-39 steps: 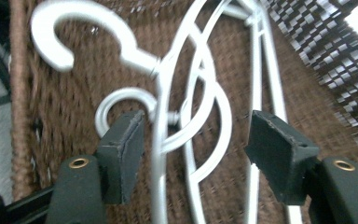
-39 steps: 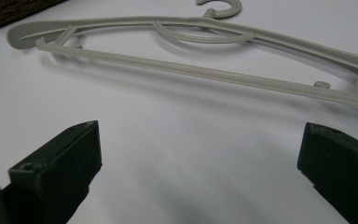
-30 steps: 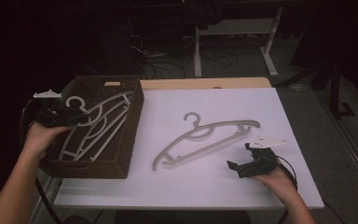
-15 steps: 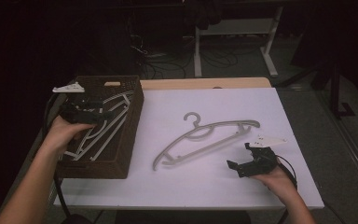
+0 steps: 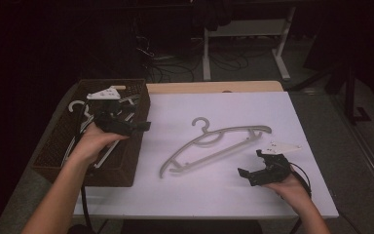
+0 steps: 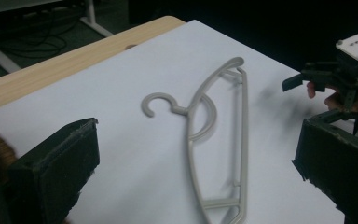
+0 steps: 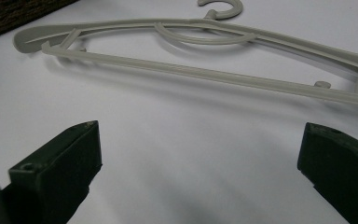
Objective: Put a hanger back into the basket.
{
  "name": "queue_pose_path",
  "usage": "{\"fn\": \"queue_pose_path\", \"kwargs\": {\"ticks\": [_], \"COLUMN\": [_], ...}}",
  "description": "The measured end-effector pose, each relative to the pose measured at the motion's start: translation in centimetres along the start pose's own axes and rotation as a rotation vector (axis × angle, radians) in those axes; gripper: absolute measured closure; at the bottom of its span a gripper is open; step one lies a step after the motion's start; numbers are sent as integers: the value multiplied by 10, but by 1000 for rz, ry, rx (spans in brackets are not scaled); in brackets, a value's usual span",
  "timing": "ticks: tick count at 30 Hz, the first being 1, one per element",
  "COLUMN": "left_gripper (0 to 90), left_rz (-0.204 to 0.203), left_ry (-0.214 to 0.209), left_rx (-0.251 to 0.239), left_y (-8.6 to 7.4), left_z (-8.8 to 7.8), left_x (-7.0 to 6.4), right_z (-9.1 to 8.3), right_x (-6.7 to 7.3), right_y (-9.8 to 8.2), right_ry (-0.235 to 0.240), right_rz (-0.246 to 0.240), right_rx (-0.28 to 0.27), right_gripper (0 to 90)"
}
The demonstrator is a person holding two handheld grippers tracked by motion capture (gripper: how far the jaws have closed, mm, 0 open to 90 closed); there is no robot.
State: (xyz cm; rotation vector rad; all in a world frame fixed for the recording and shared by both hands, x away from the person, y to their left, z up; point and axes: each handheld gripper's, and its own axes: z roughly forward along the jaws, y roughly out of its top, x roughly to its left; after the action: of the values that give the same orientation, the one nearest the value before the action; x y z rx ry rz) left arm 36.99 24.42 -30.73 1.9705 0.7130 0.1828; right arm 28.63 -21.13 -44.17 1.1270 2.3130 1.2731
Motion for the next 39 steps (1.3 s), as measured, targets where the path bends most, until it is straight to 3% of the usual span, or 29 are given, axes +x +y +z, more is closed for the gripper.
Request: {"fn": "queue_pose_path", "kwargs": {"ticks": [6,17,24,31,39], "left_gripper": [0,0,0,0,0], "left_rz": [12,24,27,19,-1], "left_ry": [-56,-94,-64,-65,-66], "left_rx": [12,35,83,129,139], "left_y": [2,-7,-18,-31,-47], "left_z": [25,77,109,136,152], "left_x": [-15,-37,-37,-32,-20], "right_z": [0,0,0,-1,2], "right_x": [0,-1,0,-6,-20], "right_y": [0,0,0,9,31], "right_ry": [0,0,3,-13,-34], "right_rz": [-2,1,-2,25,41], "right_rx": [0,6,1,-5,-8], "right_gripper": [0,0,0,0,22]}}
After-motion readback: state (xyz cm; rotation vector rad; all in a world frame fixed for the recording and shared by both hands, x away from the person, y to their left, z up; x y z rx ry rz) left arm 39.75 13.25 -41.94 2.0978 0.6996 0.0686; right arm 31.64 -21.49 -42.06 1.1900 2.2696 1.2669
